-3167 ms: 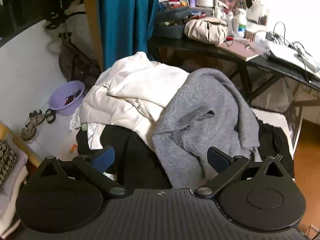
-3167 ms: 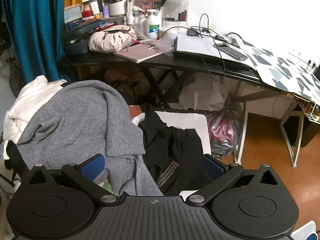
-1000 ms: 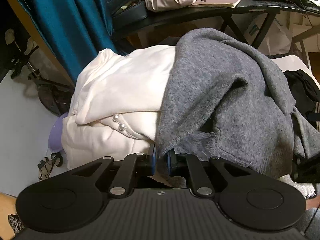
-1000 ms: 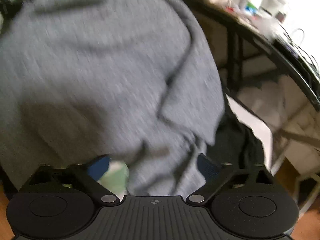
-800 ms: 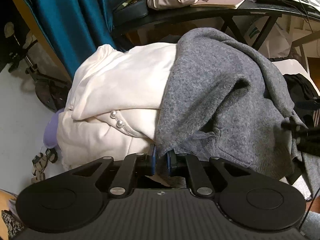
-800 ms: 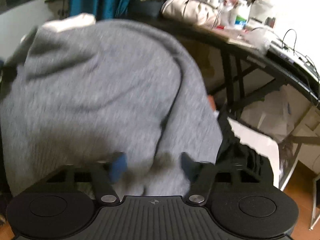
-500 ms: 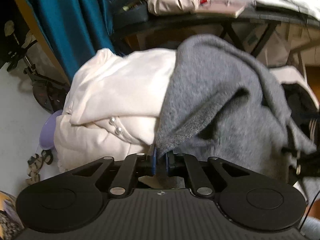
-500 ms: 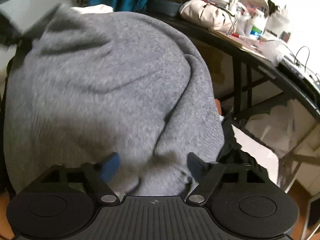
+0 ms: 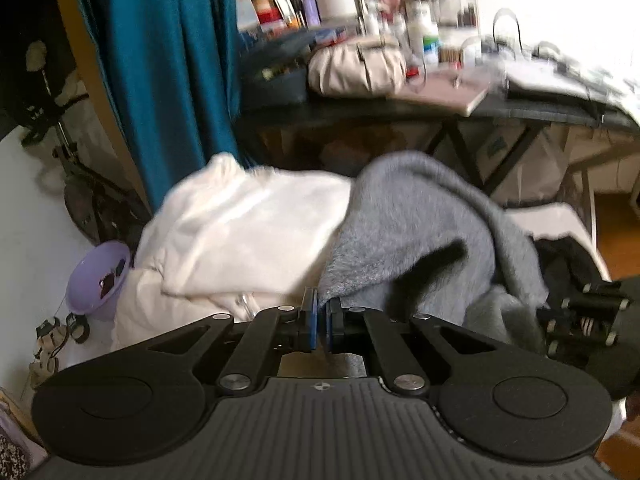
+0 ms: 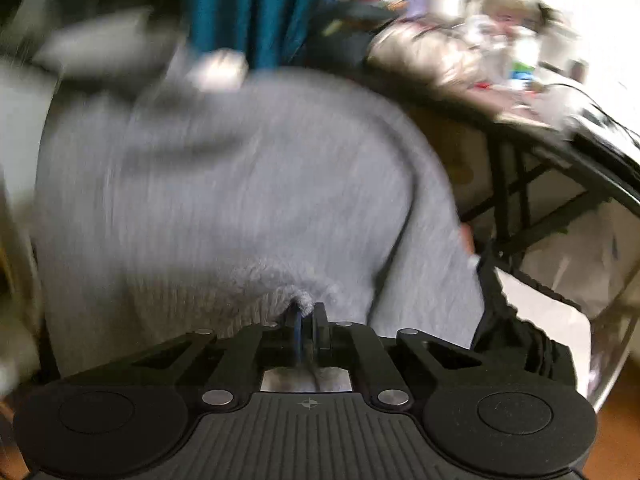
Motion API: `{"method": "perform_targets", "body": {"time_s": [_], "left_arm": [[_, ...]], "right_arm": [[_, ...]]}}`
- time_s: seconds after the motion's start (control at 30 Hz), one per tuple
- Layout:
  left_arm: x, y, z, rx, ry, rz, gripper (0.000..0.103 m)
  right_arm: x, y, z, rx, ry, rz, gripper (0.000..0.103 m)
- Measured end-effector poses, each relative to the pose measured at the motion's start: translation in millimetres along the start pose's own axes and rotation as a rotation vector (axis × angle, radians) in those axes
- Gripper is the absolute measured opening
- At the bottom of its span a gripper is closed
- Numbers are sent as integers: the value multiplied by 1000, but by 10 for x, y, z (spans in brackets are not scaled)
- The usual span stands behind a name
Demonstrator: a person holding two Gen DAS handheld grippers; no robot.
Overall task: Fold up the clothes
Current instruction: 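Close the left gripper on the grey sweater while the right gripper grasps its mesh edge, then lift the grey sweater off the pile with both grippers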
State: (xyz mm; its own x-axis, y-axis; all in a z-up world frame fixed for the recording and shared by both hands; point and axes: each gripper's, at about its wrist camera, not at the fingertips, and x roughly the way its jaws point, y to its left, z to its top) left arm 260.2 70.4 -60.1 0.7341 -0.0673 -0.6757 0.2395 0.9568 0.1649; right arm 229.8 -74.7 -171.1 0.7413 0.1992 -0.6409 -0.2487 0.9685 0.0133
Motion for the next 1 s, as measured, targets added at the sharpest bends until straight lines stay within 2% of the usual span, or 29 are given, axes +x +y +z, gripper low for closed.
{"method": "perform_targets", "body": {"time_s": [0.17, 0.4, 0.5, 0.63, 0.7, 0.87, 0.93, 0.97, 1.0], "left_arm": [[-238, 210, 170, -79, -65, 19, 4], [-747, 569, 240, -152, -186, 60, 4], [-671, 666, 172, -153, -158, 79, 4], [-448, 762, 61, -139, -96, 106, 4], [-337, 810, 5, -132, -65, 120, 4], [-59, 930, -134, -113, 13, 153, 5], [52, 978, -189, -106, 44, 166, 9], [131, 976, -214, -89, 64, 170, 20], [245, 924, -231, -51, 89, 169, 45]], "right_arm": [[-318, -273, 526, 218, -143, 15, 4], [-1114, -409, 1095, 212, -364, 112, 4], [-1431, -299, 1309, 181, -444, 165, 4], [-1520, -207, 1663, 158, -504, 232, 4], [-1241, -187, 1763, 156, -458, 225, 4], [-6, -141, 1877, 177, -205, 157, 4], [484, -134, 1855, 197, -102, 123, 6], [681, -136, 1834, 215, -56, 104, 14], [839, -140, 1813, 238, -15, 86, 28]]}}
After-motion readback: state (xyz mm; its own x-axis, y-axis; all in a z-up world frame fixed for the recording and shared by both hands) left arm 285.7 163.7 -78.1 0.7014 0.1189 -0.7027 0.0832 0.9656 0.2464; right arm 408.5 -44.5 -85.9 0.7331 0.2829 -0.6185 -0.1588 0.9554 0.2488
